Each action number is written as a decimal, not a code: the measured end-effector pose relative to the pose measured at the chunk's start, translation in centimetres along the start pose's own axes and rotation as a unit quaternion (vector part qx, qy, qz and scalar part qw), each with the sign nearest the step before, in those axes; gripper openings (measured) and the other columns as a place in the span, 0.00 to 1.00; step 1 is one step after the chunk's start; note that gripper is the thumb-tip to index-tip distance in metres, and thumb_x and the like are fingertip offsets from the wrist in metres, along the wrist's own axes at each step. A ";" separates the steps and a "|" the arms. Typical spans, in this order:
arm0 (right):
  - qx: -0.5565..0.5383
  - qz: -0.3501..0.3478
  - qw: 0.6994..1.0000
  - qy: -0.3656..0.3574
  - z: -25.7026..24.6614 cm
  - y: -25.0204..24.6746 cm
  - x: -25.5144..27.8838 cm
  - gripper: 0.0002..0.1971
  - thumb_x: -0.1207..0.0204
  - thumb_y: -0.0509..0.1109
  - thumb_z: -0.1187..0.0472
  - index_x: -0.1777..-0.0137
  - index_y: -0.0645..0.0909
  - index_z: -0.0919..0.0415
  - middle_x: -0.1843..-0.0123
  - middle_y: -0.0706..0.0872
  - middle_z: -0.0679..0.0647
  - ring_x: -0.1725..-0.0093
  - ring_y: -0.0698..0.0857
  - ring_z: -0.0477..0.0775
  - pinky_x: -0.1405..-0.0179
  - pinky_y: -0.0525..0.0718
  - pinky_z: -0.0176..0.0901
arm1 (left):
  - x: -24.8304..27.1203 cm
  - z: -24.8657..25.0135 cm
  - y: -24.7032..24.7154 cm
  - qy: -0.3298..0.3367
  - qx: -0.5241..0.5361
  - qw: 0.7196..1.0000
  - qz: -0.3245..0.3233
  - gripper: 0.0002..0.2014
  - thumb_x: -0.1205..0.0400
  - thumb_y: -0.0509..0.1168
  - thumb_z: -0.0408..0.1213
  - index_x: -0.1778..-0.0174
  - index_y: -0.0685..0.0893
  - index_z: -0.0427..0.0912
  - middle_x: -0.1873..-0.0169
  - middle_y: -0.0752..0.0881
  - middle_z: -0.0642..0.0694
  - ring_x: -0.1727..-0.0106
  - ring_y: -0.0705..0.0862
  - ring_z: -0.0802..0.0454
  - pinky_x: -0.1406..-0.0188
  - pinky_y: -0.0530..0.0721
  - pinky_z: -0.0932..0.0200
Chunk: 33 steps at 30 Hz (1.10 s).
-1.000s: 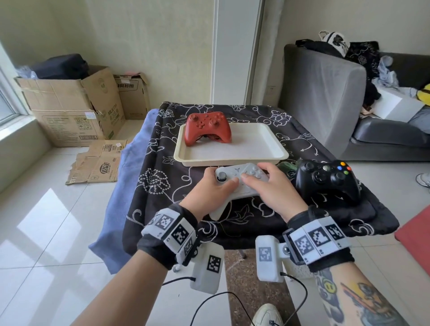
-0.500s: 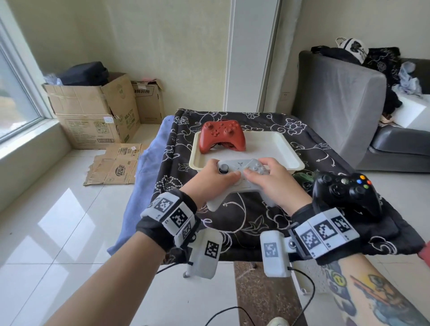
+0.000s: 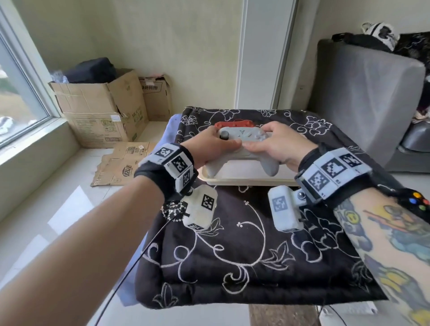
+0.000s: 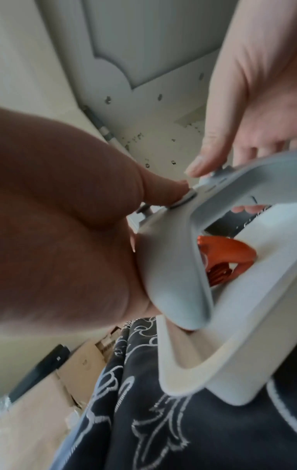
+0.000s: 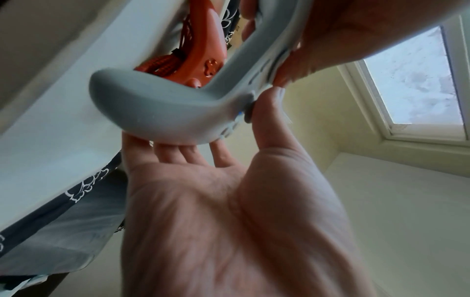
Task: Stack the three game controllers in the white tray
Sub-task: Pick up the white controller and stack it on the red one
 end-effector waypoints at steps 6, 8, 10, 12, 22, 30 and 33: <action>0.033 -0.001 0.999 0.002 0.6 0.4 -2.4 0.26 0.35 0.83 0.50 0.43 0.78 0.58 0.45 0.86 0.52 0.44 0.85 0.54 0.36 0.82 0.54 | -3.2 -2.1 -0.6 -0.019 -0.016 1.000 0.007 0.37 0.41 0.79 0.54 0.40 0.81 0.39 0.43 0.90 0.37 0.42 0.90 0.40 0.38 0.86 0.39; 0.042 -0.002 0.999 0.001 0.5 0.6 -2.9 0.27 0.35 0.83 0.50 0.41 0.79 0.59 0.46 0.85 0.51 0.44 0.84 0.53 0.37 0.82 0.53 | -3.9 -2.3 -0.8 -0.016 -0.011 1.000 -0.006 0.40 0.43 0.79 0.54 0.38 0.83 0.35 0.42 0.90 0.34 0.41 0.90 0.37 0.37 0.86 0.37; 0.040 -0.005 0.999 0.002 0.6 0.9 -3.5 0.26 0.37 0.84 0.49 0.44 0.78 0.57 0.45 0.86 0.51 0.43 0.85 0.53 0.36 0.82 0.54 | -3.8 -1.9 -1.0 -0.019 -0.010 1.000 -0.008 0.37 0.42 0.78 0.51 0.40 0.84 0.34 0.44 0.91 0.34 0.42 0.91 0.37 0.38 0.86 0.39; 0.043 -0.004 0.999 0.005 0.8 1.2 -4.0 0.27 0.39 0.85 0.49 0.45 0.77 0.55 0.44 0.86 0.52 0.43 0.85 0.54 0.36 0.82 0.54 | -3.9 -1.6 -1.3 -0.017 -0.021 1.000 0.009 0.27 0.37 0.79 0.47 0.45 0.85 0.37 0.45 0.91 0.35 0.43 0.91 0.39 0.37 0.86 0.40; 0.074 0.019 0.997 -0.007 1.6 1.8 -5.8 0.33 0.43 0.86 0.45 0.40 0.78 0.56 0.44 0.84 0.49 0.42 0.84 0.52 0.38 0.81 0.49 | -4.9 -2.3 -1.5 -0.015 -0.011 0.999 0.031 0.21 0.36 0.81 0.44 0.55 0.77 0.47 0.41 0.88 0.33 0.38 0.88 0.38 0.34 0.84 0.39; 0.066 0.038 0.997 -0.017 2.3 2.1 -6.7 0.35 0.44 0.86 0.44 0.39 0.78 0.57 0.42 0.84 0.49 0.42 0.83 0.51 0.42 0.80 0.45 | -6.3 -3.5 -1.8 -0.007 -0.021 0.999 0.046 0.53 0.53 0.78 0.57 0.33 0.70 0.39 0.37 0.84 0.39 0.36 0.86 0.45 0.34 0.84 0.43; 0.059 0.038 0.997 -0.019 2.5 2.2 -6.7 0.35 0.43 0.86 0.45 0.39 0.76 0.56 0.43 0.82 0.49 0.43 0.82 0.51 0.45 0.79 0.43 | -6.2 -3.7 -1.9 0.000 -0.027 0.998 0.053 0.52 0.51 0.79 0.59 0.33 0.70 0.40 0.37 0.84 0.40 0.36 0.86 0.45 0.33 0.84 0.43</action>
Point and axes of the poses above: each hand's wrist, its own x-axis away from the middle knuckle, its own y-axis out of the palm, z = x × y, the point moved 3 cm from there along -x, towards the middle knuckle
